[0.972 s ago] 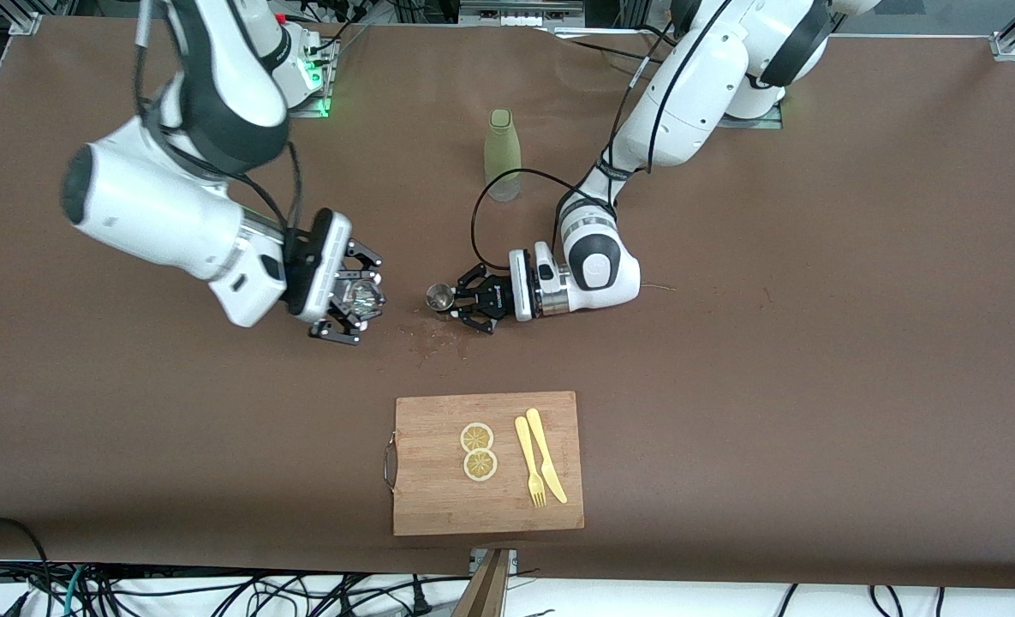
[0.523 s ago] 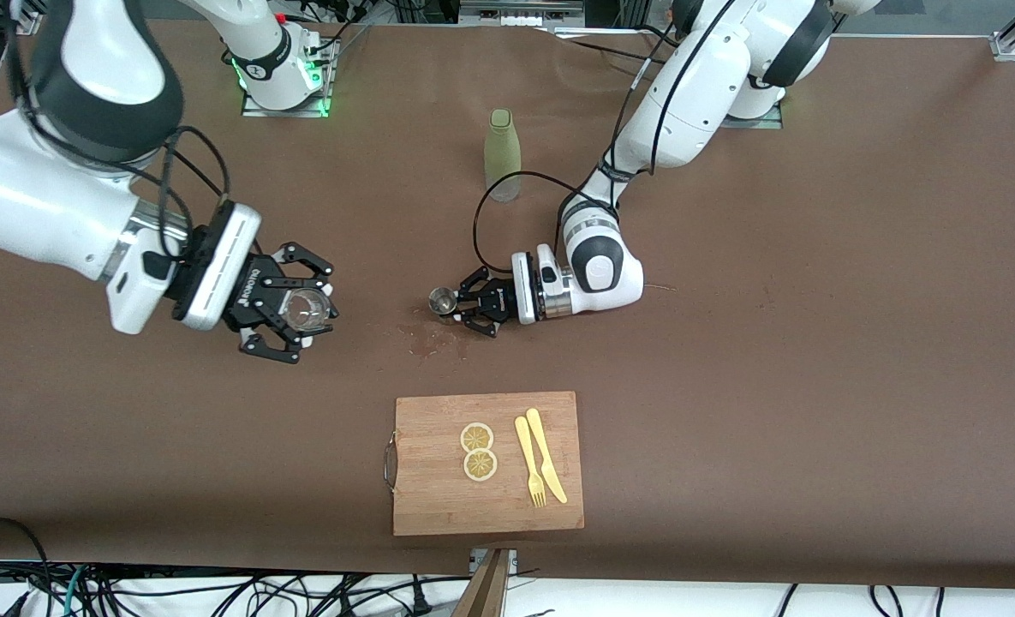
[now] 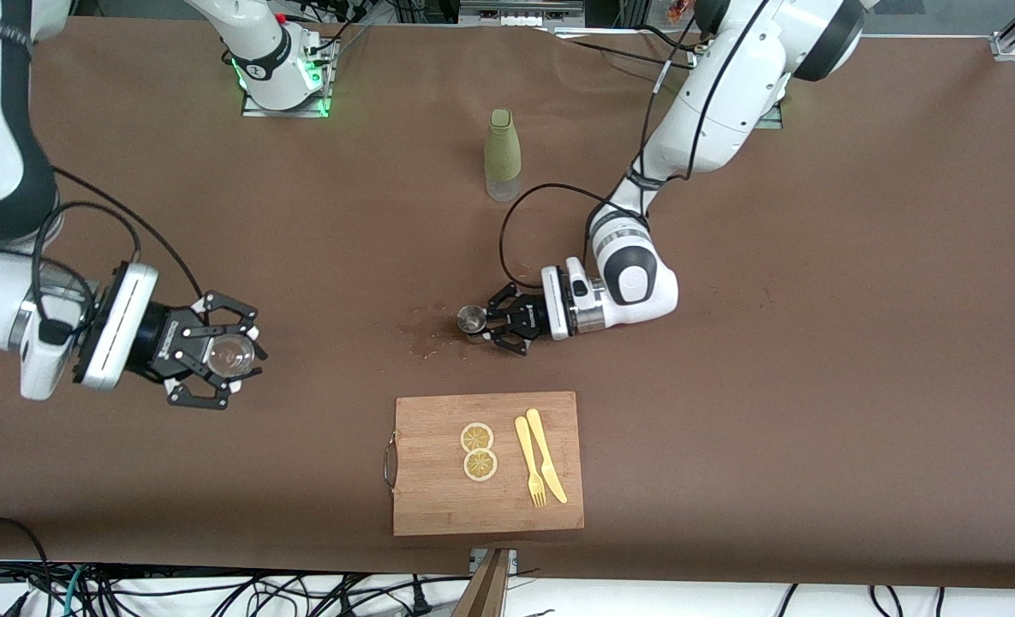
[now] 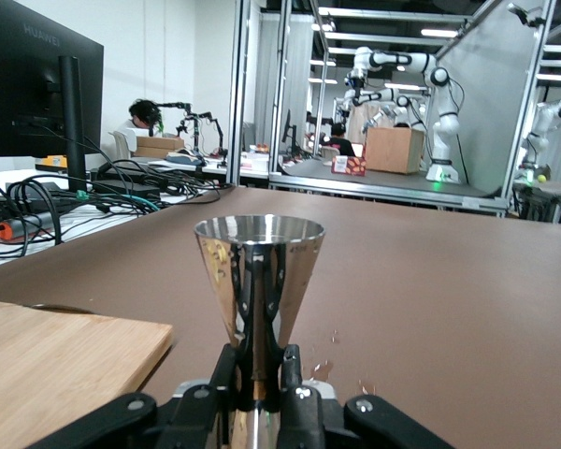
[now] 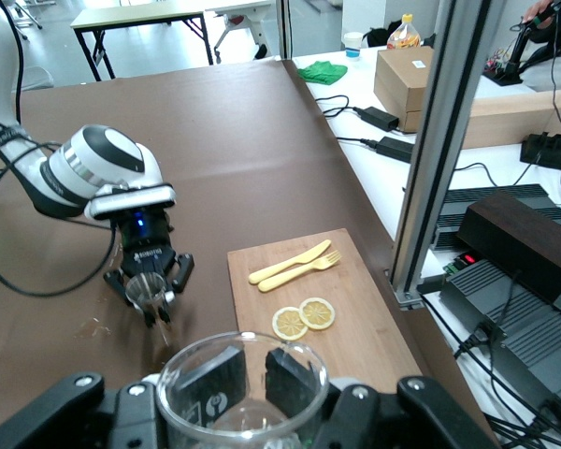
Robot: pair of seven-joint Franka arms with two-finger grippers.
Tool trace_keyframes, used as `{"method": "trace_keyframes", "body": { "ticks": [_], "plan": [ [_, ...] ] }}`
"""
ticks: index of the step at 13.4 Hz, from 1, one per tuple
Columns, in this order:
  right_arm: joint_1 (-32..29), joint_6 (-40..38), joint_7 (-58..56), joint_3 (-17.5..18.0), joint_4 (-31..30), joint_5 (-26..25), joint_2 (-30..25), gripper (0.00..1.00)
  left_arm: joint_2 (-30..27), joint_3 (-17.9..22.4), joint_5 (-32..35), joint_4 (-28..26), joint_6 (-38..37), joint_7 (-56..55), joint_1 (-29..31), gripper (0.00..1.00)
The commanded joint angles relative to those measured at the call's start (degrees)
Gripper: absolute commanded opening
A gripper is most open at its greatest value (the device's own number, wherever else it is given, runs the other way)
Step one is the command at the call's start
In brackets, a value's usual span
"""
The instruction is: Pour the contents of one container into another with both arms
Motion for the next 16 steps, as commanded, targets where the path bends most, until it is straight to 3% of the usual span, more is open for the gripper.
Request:
{"method": "trace_keyframes", "body": {
  "ticks": [1,5,8,12,16],
  "plan": [
    [-4.05,-3.69,-7.49,1.51,4.42,5.28,6.18,0.19,-6.36,-2.17,6.18,-8.71,-2.41,2.94,5.42,0.0],
    [-8.89,-10.89,-20.6,1.51,4.86,9.09,13.39,0.19,-11.99,-2.17,18.47,-17.33,-10.57,2.59,14.46,0.0],
    [-13.1,-18.79,-28.06,1.6,3.54,10.57,18.22,0.19,-12.35,-1.56,32.26,-18.14,-20.58,2.51,23.95,0.0],
    [-16.8,-22.51,-40.46,1.51,-0.68,11.29,23.24,0.19,-12.26,3.96,49.4,-17.0,-32.63,3.99,33.1,0.0],
    [-18.21,-22.16,-47.24,1.25,-7.96,9.97,24.21,0.2,-11.39,10.74,54.7,-16.03,-39.94,9.96,35.75,0.0]
  ]
}}
